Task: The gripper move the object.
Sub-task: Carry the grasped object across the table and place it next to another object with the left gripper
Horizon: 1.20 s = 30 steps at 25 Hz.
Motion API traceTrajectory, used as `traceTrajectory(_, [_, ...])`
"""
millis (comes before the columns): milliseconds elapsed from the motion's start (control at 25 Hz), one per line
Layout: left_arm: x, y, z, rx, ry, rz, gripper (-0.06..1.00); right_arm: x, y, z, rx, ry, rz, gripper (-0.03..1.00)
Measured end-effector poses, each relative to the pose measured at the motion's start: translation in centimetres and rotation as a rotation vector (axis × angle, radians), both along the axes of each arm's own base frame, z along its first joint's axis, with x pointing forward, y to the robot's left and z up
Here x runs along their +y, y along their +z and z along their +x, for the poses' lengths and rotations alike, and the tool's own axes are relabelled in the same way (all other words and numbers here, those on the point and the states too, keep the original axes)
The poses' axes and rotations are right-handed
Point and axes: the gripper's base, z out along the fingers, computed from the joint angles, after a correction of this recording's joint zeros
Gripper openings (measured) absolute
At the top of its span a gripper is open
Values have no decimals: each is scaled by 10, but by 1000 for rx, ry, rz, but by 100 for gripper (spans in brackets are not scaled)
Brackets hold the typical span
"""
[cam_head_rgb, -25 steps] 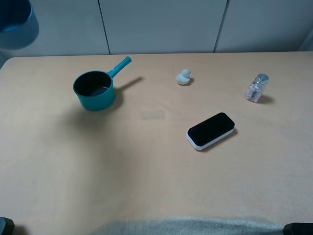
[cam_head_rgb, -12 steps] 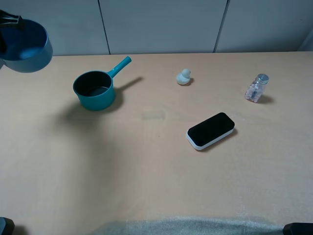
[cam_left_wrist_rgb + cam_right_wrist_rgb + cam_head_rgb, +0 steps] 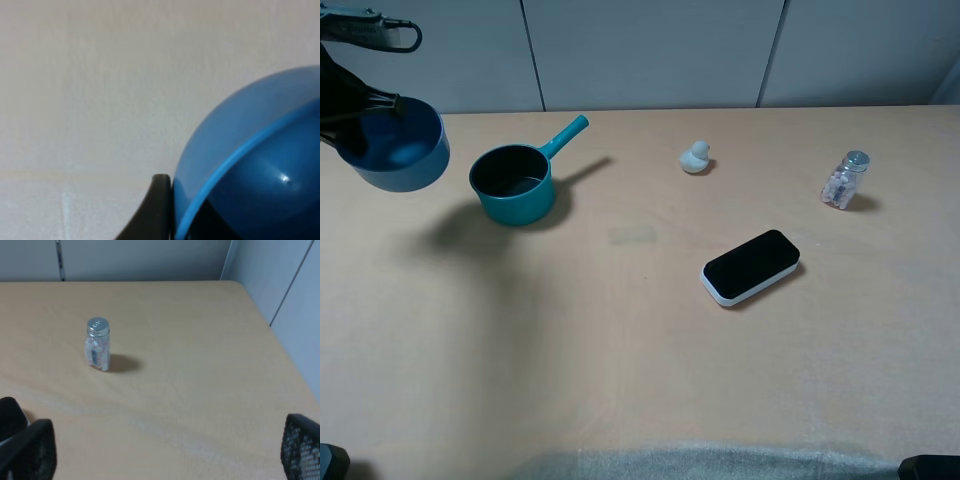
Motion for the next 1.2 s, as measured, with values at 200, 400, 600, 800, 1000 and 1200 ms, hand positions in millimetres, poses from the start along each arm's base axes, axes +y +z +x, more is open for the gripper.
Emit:
traceTrajectory(200, [3,-12,-2,-8,4,-7,6,0,0,0,0,0,0,68])
traceTrajectory(400, [14,-24,-9,5,44,-17,6,0,0,0,0,0,0,68])
traceTrajectory(600, [16,-28,-11,-7,56,-30,6,0,0,0,0,0,0,68])
traceTrajectory(800, [15,-42,-9,16,59,-40,6,0,0,0,0,0,0,68])
traceTrajectory(1000, [14,-51,-7,18,62,-51,6,0,0,0,0,0,0,68])
traceTrajectory(1200, [14,-62,-4,27,61,-55,6,0,0,0,0,0,0,68])
